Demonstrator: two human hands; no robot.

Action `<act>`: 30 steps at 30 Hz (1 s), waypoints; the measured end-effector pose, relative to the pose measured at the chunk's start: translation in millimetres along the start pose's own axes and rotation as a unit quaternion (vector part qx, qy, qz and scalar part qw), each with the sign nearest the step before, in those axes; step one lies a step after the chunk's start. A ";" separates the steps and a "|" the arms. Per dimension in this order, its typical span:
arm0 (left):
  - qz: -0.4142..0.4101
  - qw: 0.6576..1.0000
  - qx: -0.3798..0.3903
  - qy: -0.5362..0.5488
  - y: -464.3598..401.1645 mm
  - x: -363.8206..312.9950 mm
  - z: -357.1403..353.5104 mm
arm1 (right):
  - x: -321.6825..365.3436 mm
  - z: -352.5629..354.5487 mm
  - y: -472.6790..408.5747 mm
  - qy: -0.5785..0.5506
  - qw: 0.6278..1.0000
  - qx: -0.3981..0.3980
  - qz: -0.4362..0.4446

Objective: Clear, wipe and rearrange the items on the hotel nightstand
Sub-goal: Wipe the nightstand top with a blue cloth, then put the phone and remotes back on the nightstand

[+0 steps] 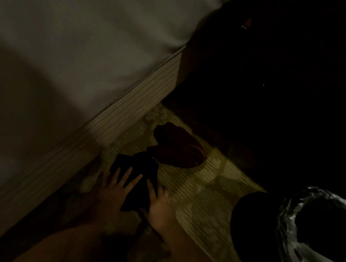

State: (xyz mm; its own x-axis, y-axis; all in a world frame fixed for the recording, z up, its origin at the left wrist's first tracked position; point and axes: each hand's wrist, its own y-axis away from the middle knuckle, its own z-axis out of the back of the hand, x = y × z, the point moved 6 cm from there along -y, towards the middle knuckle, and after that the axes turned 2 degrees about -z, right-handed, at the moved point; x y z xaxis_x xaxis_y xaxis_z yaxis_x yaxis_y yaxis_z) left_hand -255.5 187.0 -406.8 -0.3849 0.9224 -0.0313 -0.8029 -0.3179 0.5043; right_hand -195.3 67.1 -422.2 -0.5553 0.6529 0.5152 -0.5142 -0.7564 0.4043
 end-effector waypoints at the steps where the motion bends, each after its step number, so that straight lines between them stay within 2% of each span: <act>1: 0.047 0.997 0.046 0.045 2.4 5.5 -16.4 | -1.7 -5.5 -3.4 0.024 1.000 0.003 -0.010; 2: 0.073 0.992 0.072 0.071 4.6 9.5 -27.8 | -6.0 -11.0 -8.0 0.040 0.999 0.001 -0.022; 3: 0.075 0.990 0.067 0.095 3.9 10.2 -32.3 | -9.5 -16.4 -12.0 0.049 0.998 0.003 -0.033; 5: 0.048 0.990 0.057 0.118 -0.5 11.1 -32.9 | -1.3 -1.7 -9.3 0.061 0.997 0.033 -0.044; 6: 0.037 0.992 0.061 0.106 0.3 10.7 -27.4 | 1.8 3.7 -8.3 0.063 0.997 0.044 -0.029; 8: -0.005 0.998 0.018 0.058 1.2 7.1 -6.1 | 6.1 25.4 -2.8 0.100 0.994 0.045 -0.011; 12: -0.064 0.998 0.014 -0.001 10.7 -1.9 42.4 | -2.6 91.5 32.9 0.140 0.988 -0.039 -0.051; 15: -0.087 0.996 0.009 -0.008 20.0 -24.1 102.7 | -10.3 154.2 72.0 0.168 0.983 -0.046 -0.061; 17: -0.085 0.996 0.003 -0.007 26.2 -52.5 151.9 | -20.0 208.1 103.8 0.174 0.978 -0.052 -0.099; 21: -0.144 0.988 -0.057 -0.021 25.7 -128.5 245.8 | -50.9 318.9 179.0 0.174 0.968 -0.096 -0.155; 24: -0.251 0.964 -0.070 -0.050 15.3 -194.0 331.1 | -75.3 389.4 243.8 0.189 0.952 -0.156 -0.184; 25: -0.290 0.954 -0.053 -0.060 9.2 -220.7 354.5 | -82.8 409.4 265.5 0.200 0.944 -0.171 -0.198; 26: -0.335 0.942 -0.015 0.001 11.0 -246.1 372.9 | -89.5 428.8 286.6 0.209 0.936 -0.188 -0.214; 27: -0.353 0.935 -0.039 0.007 15.3 -269.6 393.2 | -94.6 446.0 305.6 0.218 0.926 -0.205 -0.228; 28: -0.348 0.930 -0.118 -0.007 17.4 -290.1 411.7 | -99.7 461.7 322.5 0.231 0.916 -0.224 -0.240; 30: -0.346 0.923 -0.161 -0.044 27.1 -334.9 432.9 | -113.1 485.8 350.6 0.240 0.894 -0.261 -0.272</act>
State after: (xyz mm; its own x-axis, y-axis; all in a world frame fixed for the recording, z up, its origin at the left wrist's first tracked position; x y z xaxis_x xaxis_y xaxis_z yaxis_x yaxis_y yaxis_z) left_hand 48.7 -35.7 -9.1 0.2977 0.9391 -0.1717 -0.9419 0.3182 0.1073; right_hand 4.7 -291.6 28.3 -0.2825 0.9554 -0.0857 -0.9593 -0.2815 0.0235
